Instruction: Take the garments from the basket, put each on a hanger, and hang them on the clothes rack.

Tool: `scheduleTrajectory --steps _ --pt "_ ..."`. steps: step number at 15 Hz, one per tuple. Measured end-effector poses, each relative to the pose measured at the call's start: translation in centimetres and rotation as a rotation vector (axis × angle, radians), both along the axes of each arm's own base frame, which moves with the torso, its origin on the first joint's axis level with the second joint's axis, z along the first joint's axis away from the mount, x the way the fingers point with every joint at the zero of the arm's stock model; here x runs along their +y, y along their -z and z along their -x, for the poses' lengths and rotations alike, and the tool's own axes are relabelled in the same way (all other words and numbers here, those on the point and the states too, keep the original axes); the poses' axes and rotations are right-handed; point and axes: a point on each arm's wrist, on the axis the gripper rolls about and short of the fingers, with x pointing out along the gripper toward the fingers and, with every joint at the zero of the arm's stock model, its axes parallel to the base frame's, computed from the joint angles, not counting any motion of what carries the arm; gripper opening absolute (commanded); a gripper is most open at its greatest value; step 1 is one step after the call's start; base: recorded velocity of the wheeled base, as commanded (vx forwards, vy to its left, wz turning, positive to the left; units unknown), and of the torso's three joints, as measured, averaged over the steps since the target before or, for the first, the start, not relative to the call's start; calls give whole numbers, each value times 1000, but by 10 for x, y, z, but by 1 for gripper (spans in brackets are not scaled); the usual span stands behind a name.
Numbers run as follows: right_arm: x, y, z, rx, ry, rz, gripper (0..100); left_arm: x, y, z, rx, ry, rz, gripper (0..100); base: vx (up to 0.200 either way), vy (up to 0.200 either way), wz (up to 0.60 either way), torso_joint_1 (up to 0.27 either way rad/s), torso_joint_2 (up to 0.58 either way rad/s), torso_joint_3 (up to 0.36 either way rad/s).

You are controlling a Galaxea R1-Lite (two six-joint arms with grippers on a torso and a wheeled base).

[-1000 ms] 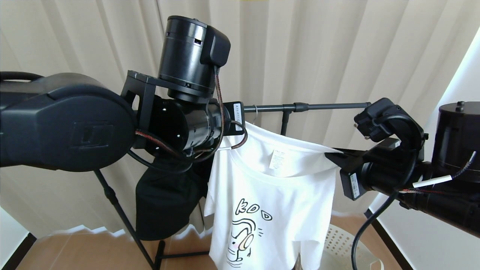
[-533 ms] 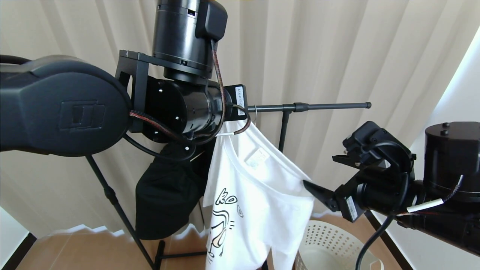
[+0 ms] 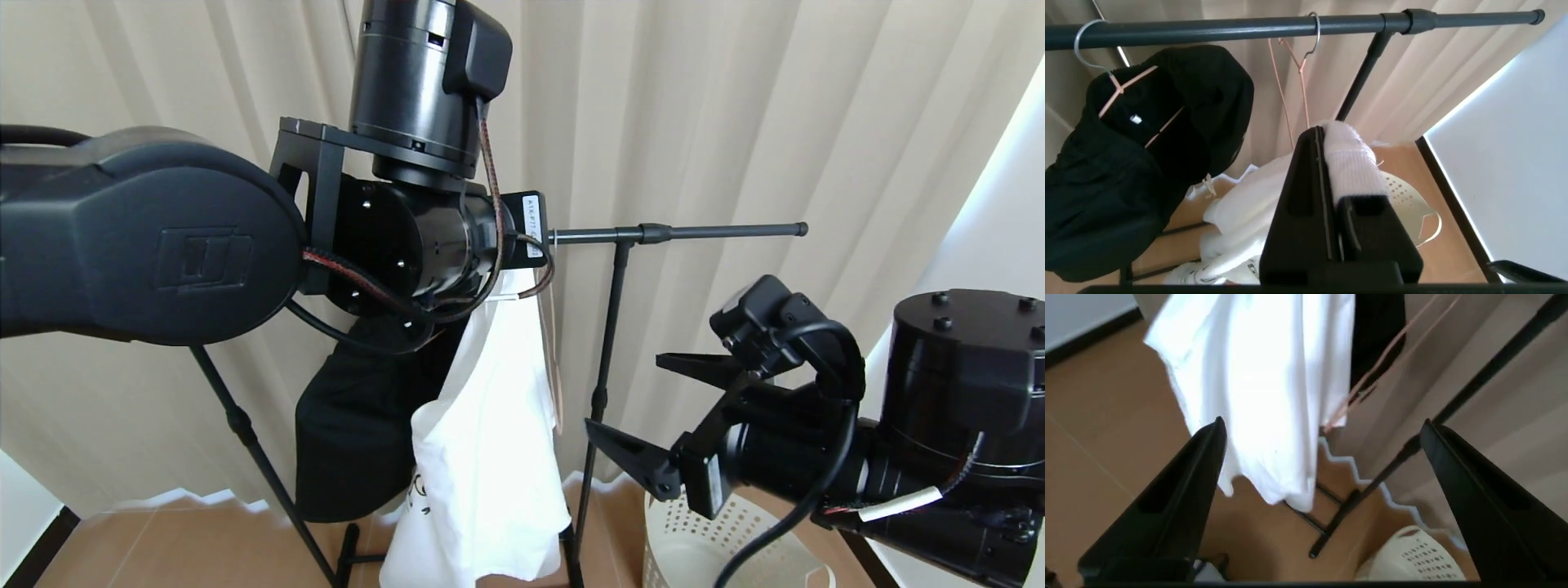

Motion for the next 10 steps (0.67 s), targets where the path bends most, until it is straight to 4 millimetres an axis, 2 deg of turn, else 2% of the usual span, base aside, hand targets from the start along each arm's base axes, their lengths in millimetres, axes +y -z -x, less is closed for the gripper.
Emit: scheduleTrajectory --steps 4,10 --pt "26 -8 -5 0 -3 -157 100 -1 3 1 9 3 -8 0 0 0 0 0 0 0" --pt "54 -19 -19 -36 195 -228 100 -4 7 4 16 10 -19 0 0 0 0 0 0 0"
